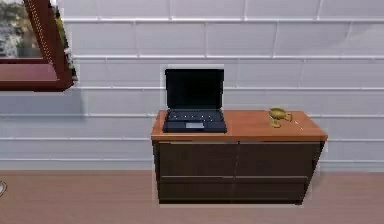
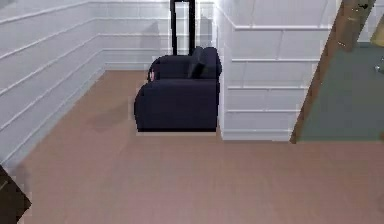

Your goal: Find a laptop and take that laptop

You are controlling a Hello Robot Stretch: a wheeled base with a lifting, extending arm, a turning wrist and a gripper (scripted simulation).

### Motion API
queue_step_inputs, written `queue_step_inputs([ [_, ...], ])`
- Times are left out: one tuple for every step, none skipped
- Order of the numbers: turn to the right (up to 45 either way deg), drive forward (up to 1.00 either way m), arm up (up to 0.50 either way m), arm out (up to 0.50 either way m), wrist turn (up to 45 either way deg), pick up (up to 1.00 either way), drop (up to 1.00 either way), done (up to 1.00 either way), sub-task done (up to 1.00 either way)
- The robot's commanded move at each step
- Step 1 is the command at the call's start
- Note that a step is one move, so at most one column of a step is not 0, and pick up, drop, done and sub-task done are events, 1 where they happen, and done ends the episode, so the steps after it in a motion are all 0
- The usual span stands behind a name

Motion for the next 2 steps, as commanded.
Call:
queue_step_inputs([
  [0.0,0.3,0.0,0.0,0.0,0.0,0.0,0.0,0.0],
  [-45.0,0.0,0.0,0.0,0.0,0.0,0.0,0.0,0.0],
])
